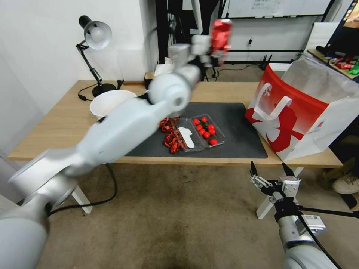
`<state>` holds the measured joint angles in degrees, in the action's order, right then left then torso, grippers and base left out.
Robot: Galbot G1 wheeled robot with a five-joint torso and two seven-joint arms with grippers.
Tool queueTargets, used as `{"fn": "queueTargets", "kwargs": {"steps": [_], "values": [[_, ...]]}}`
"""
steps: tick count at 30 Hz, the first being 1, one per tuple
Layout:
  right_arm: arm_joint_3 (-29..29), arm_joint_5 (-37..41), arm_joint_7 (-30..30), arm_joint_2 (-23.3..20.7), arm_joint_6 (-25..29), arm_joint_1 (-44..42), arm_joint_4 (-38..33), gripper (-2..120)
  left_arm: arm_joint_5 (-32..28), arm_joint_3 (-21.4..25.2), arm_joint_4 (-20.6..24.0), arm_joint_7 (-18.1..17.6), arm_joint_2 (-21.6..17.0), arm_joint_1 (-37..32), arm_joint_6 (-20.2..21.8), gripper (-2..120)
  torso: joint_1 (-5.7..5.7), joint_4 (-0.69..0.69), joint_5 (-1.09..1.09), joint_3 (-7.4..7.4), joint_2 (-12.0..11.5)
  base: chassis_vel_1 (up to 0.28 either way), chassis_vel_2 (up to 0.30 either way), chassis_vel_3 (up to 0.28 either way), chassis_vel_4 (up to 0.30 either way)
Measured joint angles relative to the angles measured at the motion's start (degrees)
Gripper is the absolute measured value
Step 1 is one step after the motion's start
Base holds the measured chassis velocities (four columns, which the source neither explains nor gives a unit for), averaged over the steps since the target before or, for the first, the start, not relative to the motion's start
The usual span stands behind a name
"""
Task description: Pick up the trash from the table and place it into the takeout bag.
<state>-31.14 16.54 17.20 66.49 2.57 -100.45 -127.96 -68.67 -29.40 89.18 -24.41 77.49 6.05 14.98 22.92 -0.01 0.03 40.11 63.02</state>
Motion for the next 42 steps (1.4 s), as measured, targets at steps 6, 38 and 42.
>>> {"fn": "queueTargets", "kwargs": {"steps": [6, 38, 42], "values": [[-0.76, -0.11, 0.05, 0.2, 0.0, -0.73, -0.51, 100, 0.77, -4.06, -7.15, 5.11, 8.59, 5.13, 1.65, 26, 0.0, 0.0, 0.0, 0.0, 0.0, 0.0, 0.0, 0.0, 0.0], [-0.63, -1.77, -0.18, 1.86, 0.0, -2.21, -0.96, 100, 10.31, -19.81, -17.44, 17.67, 14.73, 15.42, 3.05, 26, -0.01, 0.01, -0.03, 0.0, 0.0, 0.0, 0.0, 0.0, 0.0], [-0.62, -1.77, -0.18, 1.74, 0.0, -2.17, -0.97, 100, 10.56, -20.78, -17.33, 17.83, 14.72, 16.04, 3.43, 26, -0.01, 0.01, -0.02, 0.0, 0.0, 0.0, 0.0, 0.0, 0.0]]}}
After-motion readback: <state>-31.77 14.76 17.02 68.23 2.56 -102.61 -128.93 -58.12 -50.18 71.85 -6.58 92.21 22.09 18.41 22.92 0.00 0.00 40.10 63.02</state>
